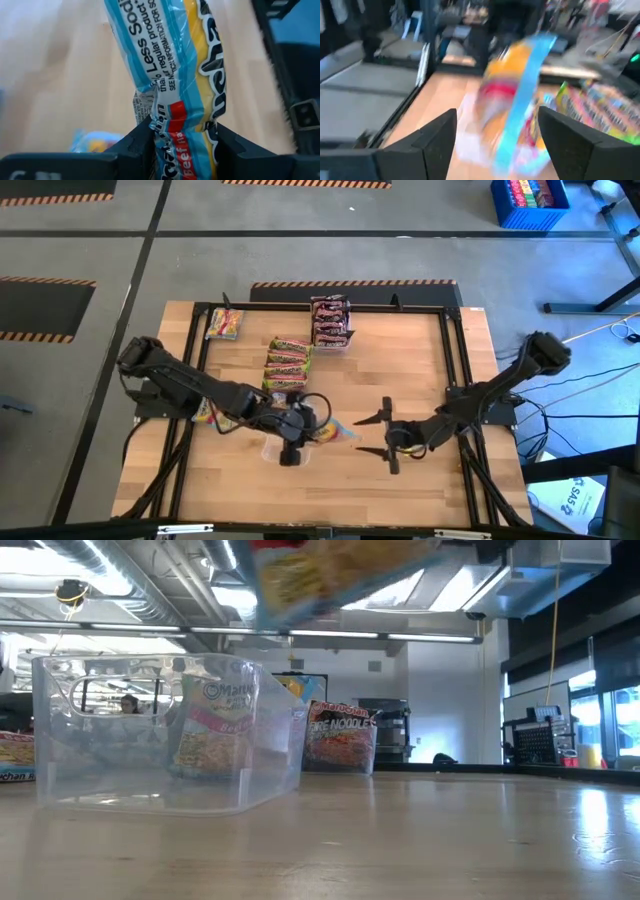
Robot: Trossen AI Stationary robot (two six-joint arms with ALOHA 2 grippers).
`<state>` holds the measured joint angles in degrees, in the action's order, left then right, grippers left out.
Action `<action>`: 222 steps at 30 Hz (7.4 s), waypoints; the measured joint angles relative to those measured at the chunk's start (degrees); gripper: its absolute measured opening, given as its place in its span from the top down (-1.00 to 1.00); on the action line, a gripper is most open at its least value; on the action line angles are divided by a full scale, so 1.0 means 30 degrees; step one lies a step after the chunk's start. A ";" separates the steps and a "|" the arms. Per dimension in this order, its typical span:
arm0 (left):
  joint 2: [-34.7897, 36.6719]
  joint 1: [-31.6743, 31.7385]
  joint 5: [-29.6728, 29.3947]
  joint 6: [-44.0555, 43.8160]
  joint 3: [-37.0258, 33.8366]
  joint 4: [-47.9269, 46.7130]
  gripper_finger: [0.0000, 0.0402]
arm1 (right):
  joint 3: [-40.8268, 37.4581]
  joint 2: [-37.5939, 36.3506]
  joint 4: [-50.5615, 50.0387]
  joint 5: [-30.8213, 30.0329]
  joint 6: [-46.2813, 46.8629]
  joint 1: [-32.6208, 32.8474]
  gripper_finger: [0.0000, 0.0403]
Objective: Sort Maruchan noodles
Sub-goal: Put the right blue noodle pack into the bottom transparent bin, then put the bottom blue noodle pack into the bottom transparent bin
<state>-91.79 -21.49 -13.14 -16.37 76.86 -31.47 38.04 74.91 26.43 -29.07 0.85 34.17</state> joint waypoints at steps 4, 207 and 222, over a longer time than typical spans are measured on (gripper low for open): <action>0.1392 -0.0357 -0.1346 0.0072 0.0007 -0.3279 0.41 | -0.0002 -0.0845 -0.3344 0.0035 0.1763 0.0783 -0.27; 0.1230 -0.8482 -0.0290 -1.8363 -0.9873 -0.0237 0.16 | -0.0073 0.6085 0.0015 -0.1098 0.5214 0.1103 -0.26; 0.0159 -0.8148 -0.0730 -1.5888 -0.9925 0.4353 0.16 | -0.0073 0.6085 0.0015 -0.1098 0.5207 0.1099 -0.26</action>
<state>-91.31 -45.94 -15.33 -64.03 47.09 -18.41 37.82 93.17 26.48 -32.36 16.47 37.46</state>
